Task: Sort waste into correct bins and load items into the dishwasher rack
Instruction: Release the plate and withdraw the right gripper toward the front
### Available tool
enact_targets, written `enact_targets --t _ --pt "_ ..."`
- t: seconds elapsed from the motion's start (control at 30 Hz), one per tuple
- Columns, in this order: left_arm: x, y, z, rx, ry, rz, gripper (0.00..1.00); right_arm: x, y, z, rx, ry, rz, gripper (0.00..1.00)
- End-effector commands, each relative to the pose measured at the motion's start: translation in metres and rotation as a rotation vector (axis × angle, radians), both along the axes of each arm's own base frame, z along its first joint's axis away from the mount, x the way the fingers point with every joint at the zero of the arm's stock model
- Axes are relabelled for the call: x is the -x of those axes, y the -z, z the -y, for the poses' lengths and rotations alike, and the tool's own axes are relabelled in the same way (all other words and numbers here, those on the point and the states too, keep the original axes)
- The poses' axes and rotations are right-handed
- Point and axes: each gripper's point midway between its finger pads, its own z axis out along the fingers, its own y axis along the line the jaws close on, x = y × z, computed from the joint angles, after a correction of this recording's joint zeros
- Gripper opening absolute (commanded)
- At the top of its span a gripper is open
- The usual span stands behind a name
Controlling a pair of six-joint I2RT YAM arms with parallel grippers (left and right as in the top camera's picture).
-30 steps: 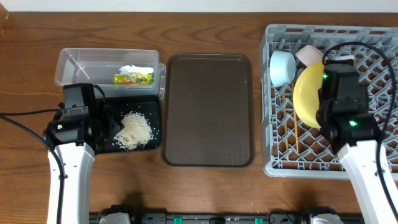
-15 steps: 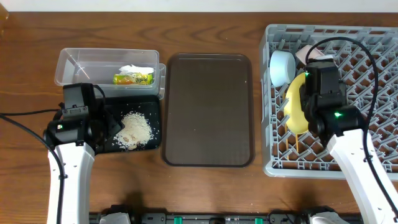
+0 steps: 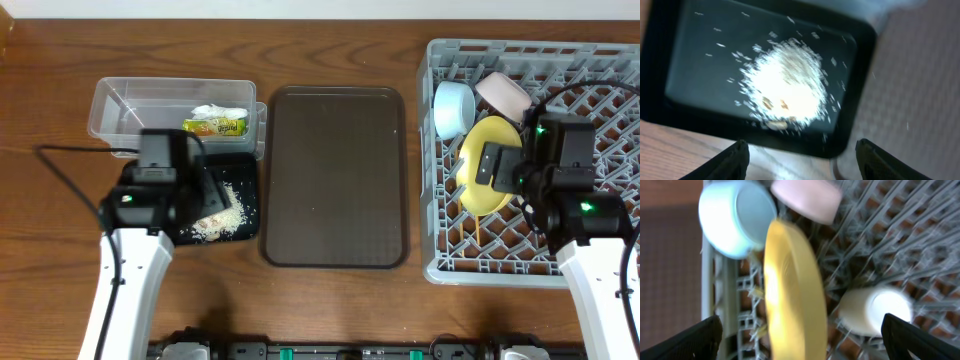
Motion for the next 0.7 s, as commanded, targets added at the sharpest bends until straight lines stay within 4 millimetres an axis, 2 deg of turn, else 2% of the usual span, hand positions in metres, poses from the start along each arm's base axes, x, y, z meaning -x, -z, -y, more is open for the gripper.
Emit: enact_targets --t 0.0,0.07,0.2,0.33,0.5,0.57,0.67 --pt "0.014 0.006 0.019 -0.021 0.138 -0.074 0.71 0.009 0.005 -0.013 -0.131 0.000 -0.039 0.99" --pt "0.028 0.010 0.023 -0.024 0.162 -0.131 0.71 0.016 0.010 -0.013 -0.148 0.024 -0.070 0.99" --pt "0.038 0.008 0.029 -0.026 0.188 -0.129 0.70 0.032 0.013 -0.013 -0.167 0.052 -0.091 0.99" --pt "0.047 -0.002 0.031 -0.027 0.205 -0.041 0.70 0.047 0.010 -0.013 -0.174 0.053 -0.042 0.99" --pt "0.057 -0.022 0.034 -0.026 0.224 0.174 0.71 0.069 0.011 -0.013 -0.165 0.035 0.065 0.99" --pt "0.059 -0.028 0.034 -0.017 0.222 0.254 0.87 0.077 0.014 -0.012 -0.161 0.033 0.099 0.99" --pt "0.057 -0.041 0.035 -0.007 0.219 0.360 0.89 0.089 0.022 -0.012 -0.162 0.031 0.114 0.99"
